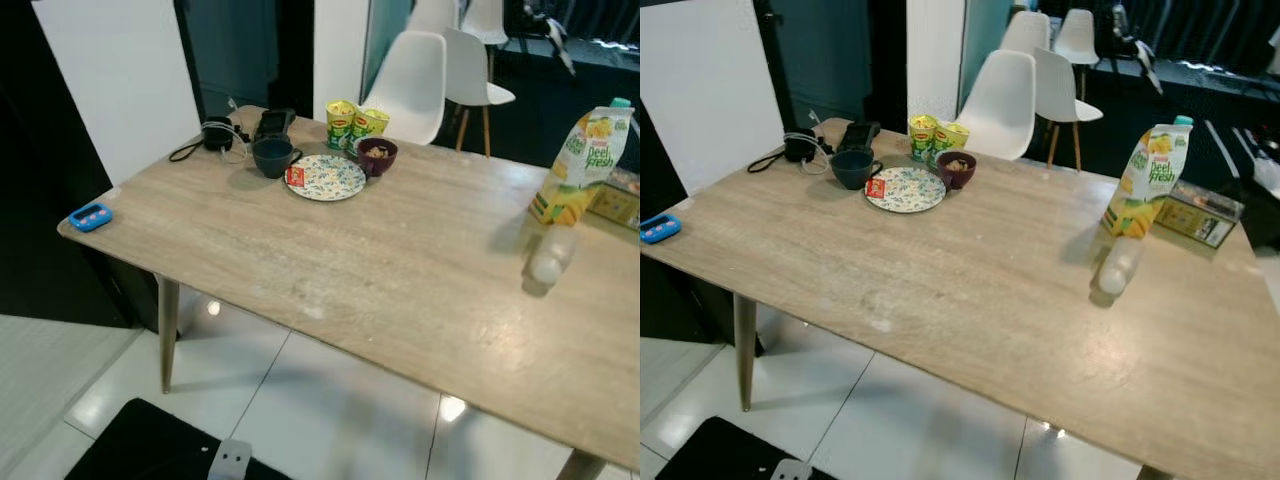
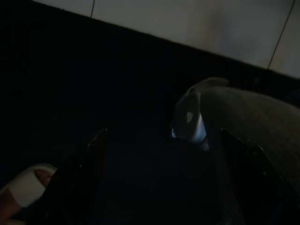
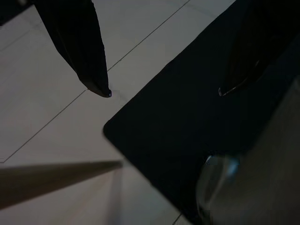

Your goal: Restocking fridge

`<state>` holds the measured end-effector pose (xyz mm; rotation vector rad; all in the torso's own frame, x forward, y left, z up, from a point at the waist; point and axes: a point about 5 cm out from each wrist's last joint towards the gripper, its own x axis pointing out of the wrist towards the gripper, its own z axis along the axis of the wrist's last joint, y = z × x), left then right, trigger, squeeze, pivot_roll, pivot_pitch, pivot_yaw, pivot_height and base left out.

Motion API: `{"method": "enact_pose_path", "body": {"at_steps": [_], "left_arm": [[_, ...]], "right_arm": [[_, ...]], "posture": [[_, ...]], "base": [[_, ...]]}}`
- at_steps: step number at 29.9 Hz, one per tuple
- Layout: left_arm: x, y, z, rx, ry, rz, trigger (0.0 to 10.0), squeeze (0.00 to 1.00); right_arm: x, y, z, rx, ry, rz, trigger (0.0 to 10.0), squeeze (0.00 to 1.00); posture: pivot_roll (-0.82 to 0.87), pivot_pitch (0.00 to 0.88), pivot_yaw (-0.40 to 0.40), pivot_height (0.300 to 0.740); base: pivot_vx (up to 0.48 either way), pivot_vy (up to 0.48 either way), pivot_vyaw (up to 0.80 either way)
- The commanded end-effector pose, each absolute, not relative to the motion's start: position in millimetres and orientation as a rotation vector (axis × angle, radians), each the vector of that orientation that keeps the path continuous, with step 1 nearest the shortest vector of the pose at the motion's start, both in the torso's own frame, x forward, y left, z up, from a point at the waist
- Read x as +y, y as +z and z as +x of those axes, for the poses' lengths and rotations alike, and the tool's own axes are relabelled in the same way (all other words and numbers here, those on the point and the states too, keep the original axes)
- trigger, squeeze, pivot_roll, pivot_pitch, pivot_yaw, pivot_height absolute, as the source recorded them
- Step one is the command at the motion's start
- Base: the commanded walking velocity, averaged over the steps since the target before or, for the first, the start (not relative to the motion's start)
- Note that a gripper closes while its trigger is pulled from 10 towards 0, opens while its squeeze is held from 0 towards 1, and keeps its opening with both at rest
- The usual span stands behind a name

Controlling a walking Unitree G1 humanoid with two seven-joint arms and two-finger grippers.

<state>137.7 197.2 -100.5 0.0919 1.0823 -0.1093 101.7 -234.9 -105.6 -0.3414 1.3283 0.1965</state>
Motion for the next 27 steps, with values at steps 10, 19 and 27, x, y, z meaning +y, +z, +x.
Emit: {"method": "enact_pose_path", "body": {"at_steps": [10,19,27], "left_arm": [[200.5,-101.9,132.4,1.101,-0.103,0.101,10.0,0.00],[203.6,-100.9,133.9,1.096,-0.094,0.110,10.0,0.00],[203.7,-100.9,133.8,1.095,-0.092,0.103,10.0,0.00]], "right_arm": [[-237.3,-106.6,95.7,1.351,0.179,-0.342,10.0,0.00],[-247.0,-107.1,86.5,1.356,-0.217,-0.231,10.0,0.00],[-246.5,-108.6,76.2,1.365,-0.526,-0.057,10.0,0.00]], "posture": [[0.05,0.000,-0.051,0.740],[0.04,0.000,-0.046,0.740],[0.04,0.000,-0.045,0.740]], "base": [[0.000,0.000,0.00],[0.000,0.000,0.00],[0.000,0.000,0.00]]}}
